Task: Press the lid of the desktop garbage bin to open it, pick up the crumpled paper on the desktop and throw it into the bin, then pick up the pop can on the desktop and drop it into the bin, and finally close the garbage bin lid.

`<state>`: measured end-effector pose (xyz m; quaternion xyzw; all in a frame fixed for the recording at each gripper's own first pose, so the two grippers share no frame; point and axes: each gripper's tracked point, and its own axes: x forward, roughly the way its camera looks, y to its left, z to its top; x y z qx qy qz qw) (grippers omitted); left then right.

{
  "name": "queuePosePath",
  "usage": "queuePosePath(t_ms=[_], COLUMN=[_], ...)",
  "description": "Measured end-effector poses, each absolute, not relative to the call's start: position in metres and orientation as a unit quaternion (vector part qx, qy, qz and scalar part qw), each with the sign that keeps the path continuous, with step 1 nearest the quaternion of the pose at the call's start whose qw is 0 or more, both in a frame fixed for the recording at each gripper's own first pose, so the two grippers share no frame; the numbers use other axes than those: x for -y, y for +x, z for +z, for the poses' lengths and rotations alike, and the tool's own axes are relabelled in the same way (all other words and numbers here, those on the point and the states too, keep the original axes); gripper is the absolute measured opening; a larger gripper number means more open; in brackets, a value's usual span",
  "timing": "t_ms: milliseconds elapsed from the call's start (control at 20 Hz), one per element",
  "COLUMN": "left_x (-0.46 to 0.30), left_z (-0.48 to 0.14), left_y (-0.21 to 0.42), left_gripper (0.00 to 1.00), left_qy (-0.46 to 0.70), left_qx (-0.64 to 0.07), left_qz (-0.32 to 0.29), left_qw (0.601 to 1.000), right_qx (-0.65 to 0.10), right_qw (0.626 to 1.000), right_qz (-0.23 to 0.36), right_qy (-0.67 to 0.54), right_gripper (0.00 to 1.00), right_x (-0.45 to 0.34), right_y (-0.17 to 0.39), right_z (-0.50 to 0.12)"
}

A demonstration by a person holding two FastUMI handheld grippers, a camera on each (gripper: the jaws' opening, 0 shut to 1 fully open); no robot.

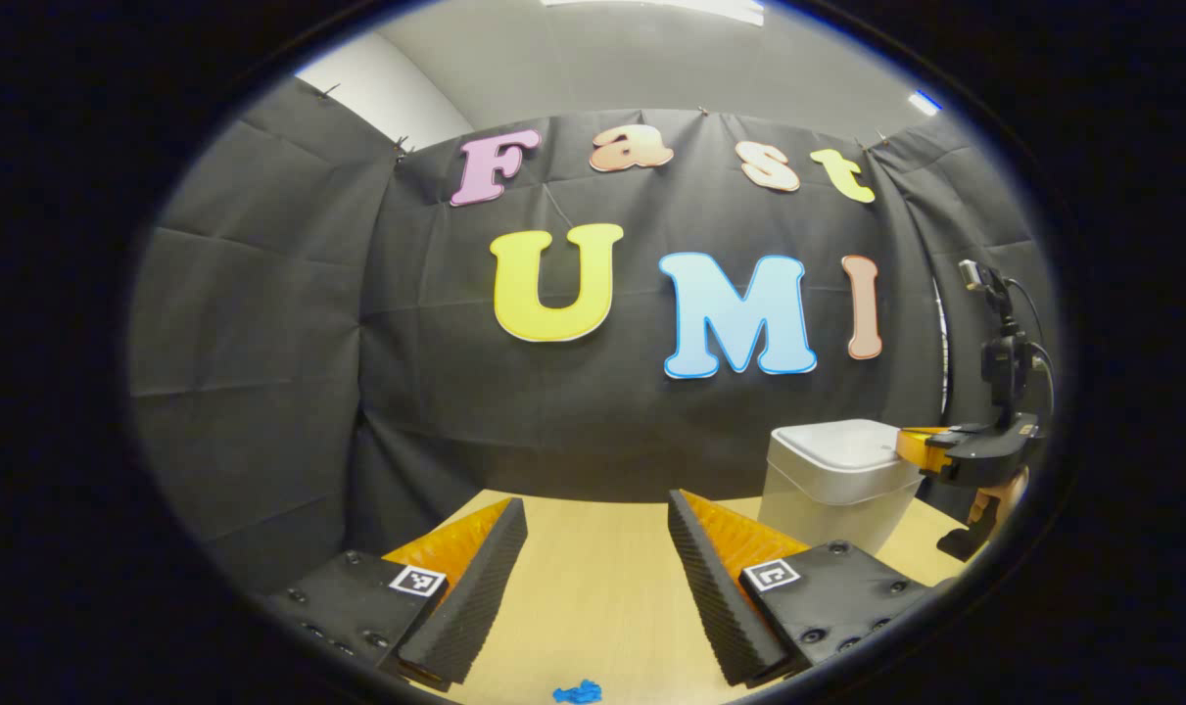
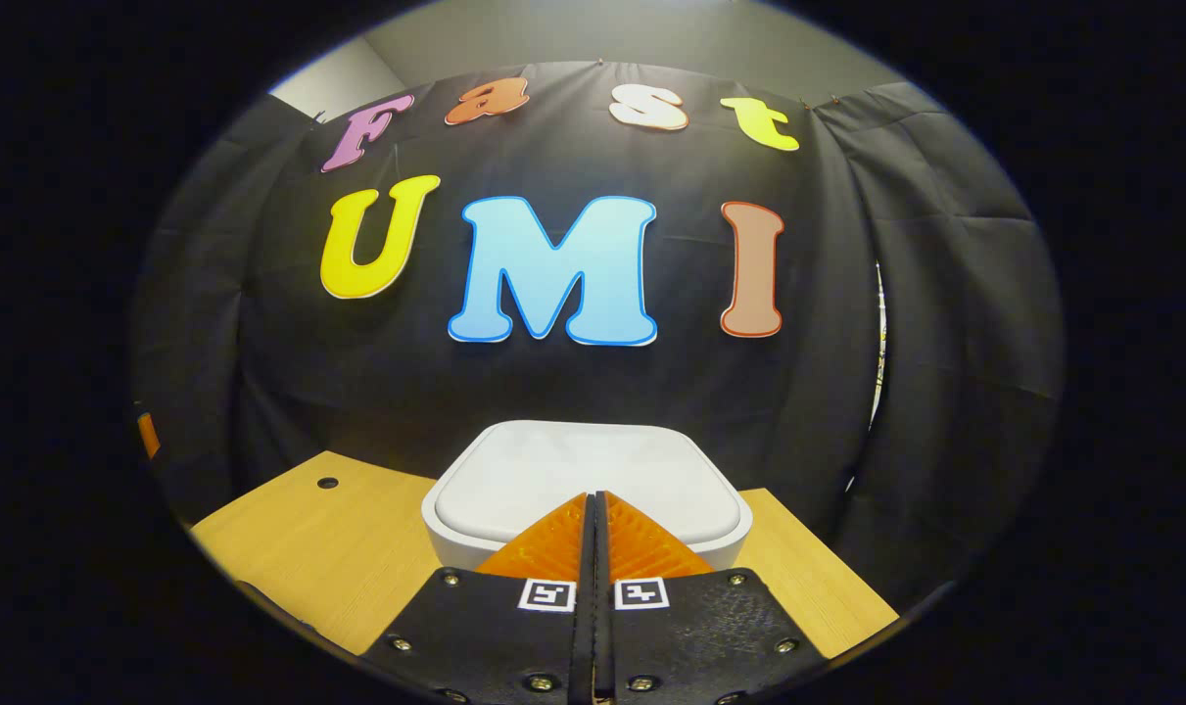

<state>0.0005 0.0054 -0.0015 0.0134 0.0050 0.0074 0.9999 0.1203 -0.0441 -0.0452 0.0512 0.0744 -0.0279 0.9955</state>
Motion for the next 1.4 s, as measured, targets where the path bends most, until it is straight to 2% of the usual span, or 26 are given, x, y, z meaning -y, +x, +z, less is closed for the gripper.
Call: queuePosePath(t_ms=[400, 600, 900, 1200, 1400], left_x=[-0.006, -0.004, -0.005, -0.01, -0.008], left_z=[-0.002, -0.001, 0.003, 0.003, 0.004], left_y=[0.002, 0.002, 0.003, 0.001, 0.0], left_gripper=[0.95, 0.96, 0.96, 0.95, 0.96], left_qy=[0.012, 0.01, 0.009, 0.0, -0.007], left_qx=[-0.007, -0.004, 0.008, 0.009, 0.01], left_qz=[0.01, 0.008, 0.009, 0.027, 0.027], left_qw=[1.0, 1.0, 1.0, 1.0, 1.0], right_qx=[-0.082, -0.078, -0.063, -0.013, -0.011], right_qw=[0.992, 0.995, 0.996, 0.997, 0.998], right_qz=[-0.01, -0.019, -0.028, -0.036, -0.036], right_qy=[0.093, 0.06, 0.062, 0.064, 0.054], right_gripper=[0.01, 0.01, 0.0, 0.0, 0.0], right_x=[0.041, 0.039, 0.042, 0.048, 0.049], right_y=[0.12, 0.121, 0.123, 0.12, 0.118], right_z=[-0.051, -0.052, -0.035, 0.002, 0.01])
